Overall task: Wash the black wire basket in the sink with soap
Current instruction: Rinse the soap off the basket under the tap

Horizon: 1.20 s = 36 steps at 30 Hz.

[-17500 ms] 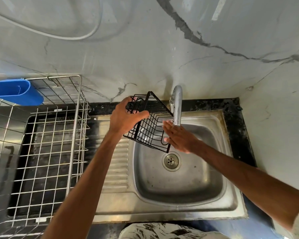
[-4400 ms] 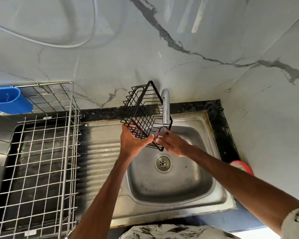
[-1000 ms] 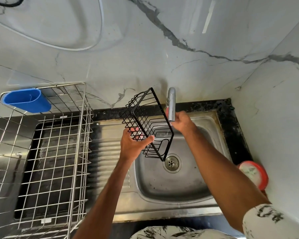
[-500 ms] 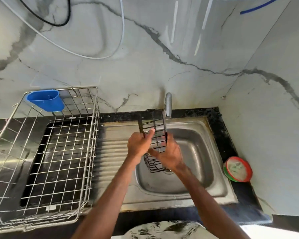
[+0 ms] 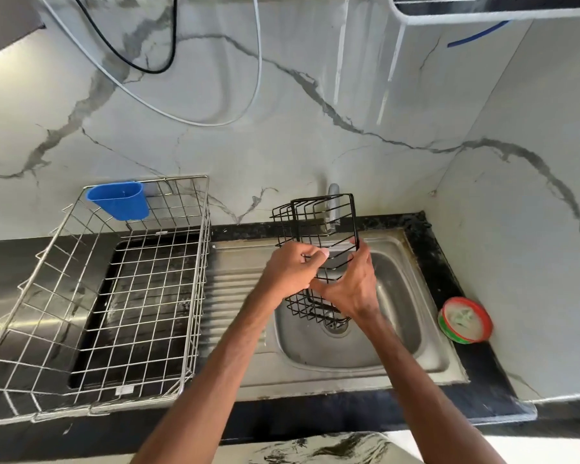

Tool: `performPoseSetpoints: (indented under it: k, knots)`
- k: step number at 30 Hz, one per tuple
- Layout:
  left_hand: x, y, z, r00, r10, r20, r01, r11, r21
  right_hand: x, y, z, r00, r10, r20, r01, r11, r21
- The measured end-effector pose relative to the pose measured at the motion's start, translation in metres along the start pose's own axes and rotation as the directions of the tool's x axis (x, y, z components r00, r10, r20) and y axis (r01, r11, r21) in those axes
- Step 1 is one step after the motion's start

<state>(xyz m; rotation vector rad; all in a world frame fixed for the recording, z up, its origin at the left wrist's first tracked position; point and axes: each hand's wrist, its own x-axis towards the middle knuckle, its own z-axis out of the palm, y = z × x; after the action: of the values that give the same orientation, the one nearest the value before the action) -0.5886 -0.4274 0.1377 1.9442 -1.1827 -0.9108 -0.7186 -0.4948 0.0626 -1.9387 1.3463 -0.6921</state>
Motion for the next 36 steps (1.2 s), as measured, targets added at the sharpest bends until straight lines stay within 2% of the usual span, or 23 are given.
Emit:
performPoseSetpoints:
  k: [1, 3, 4, 5, 6, 8, 9, 10, 14, 16, 18, 20, 22, 24, 26, 36]
  knots:
    - [-0.006, -0.005, -0.005, 0.996, 0.040, -0.074, -0.044, 0.998, -0.053, 0.000, -0.002, -0.004, 1.000, -0.014, 0.010, 0.014, 1.000, 0.004]
    - [-0.015, -0.021, -0.014, 0.940, 0.087, -0.330, -0.106, 0.994, -0.039, 0.000, -0.006, -0.012, 0.999, 0.003, 0.035, -0.005, 0.998, 0.064]
    - [-0.016, -0.030, -0.018, 0.904, 0.074, -0.421, -0.082, 0.997, -0.003, 0.001, -0.008, -0.017, 0.997, 0.034, 0.065, -0.042, 0.992, 0.122]
    - [-0.017, -0.038, -0.021, 0.893, 0.040, -0.448, -0.033, 0.999, 0.024, 0.002, -0.009, -0.020, 0.992, 0.077, 0.096, -0.093, 0.979, 0.183]
    - [-0.016, -0.043, -0.025, 0.918, -0.025, -0.396, 0.032, 0.999, 0.012, 0.003, -0.009, -0.021, 0.986, 0.114, 0.123, -0.140, 0.963, 0.229]
    - [-0.015, -0.041, -0.029, 0.968, -0.163, -0.192, 0.139, 0.981, -0.135, 0.008, -0.011, -0.021, 0.974, 0.146, 0.174, -0.191, 0.942, 0.277]
    - [-0.016, -0.036, -0.032, 0.977, -0.179, -0.112, 0.151, 0.964, -0.217, 0.010, -0.014, -0.023, 0.971, 0.140, 0.194, -0.194, 0.935, 0.296]
    - [-0.015, -0.030, -0.035, 0.984, -0.154, -0.093, 0.125, 0.958, -0.258, 0.014, -0.019, -0.026, 0.970, 0.122, 0.211, -0.185, 0.932, 0.313]
    - [-0.021, -0.006, -0.042, 0.964, 0.053, -0.260, -0.095, 0.984, -0.151, 0.029, -0.036, -0.041, 0.978, 0.000, 0.210, -0.087, 0.910, 0.405]
    - [-0.017, -0.004, -0.041, 0.940, 0.118, -0.320, -0.131, 0.991, -0.020, 0.029, -0.038, -0.040, 0.981, -0.046, 0.189, -0.034, 0.917, 0.398]
    - [-0.011, -0.012, -0.035, 0.959, 0.066, -0.276, -0.057, 0.998, 0.039, 0.026, -0.033, -0.031, 0.971, -0.004, 0.241, -0.083, 0.932, 0.352]
    - [-0.018, -0.026, -0.025, 0.975, -0.027, -0.222, 0.018, 0.999, -0.042, 0.019, -0.016, -0.021, 0.945, 0.068, 0.319, -0.176, 0.930, 0.322]
    - [-0.017, -0.036, -0.017, 0.979, -0.027, -0.204, 0.011, 0.997, -0.081, 0.018, -0.011, -0.019, 0.954, 0.060, 0.293, -0.144, 0.951, 0.274]
    - [-0.019, -0.042, -0.014, 0.978, -0.029, -0.208, 0.023, 0.999, -0.031, 0.018, -0.005, -0.015, 0.943, 0.103, 0.317, -0.190, 0.948, 0.257]
    - [-0.015, -0.044, -0.017, 0.971, -0.081, -0.227, 0.062, 0.994, -0.090, 0.016, -0.005, -0.010, 0.943, 0.130, 0.307, -0.216, 0.939, 0.268]
    - [-0.023, -0.054, -0.027, 0.963, -0.085, -0.257, 0.044, 0.986, -0.160, -0.004, -0.023, -0.004, 0.932, 0.168, 0.322, -0.255, 0.933, 0.254]
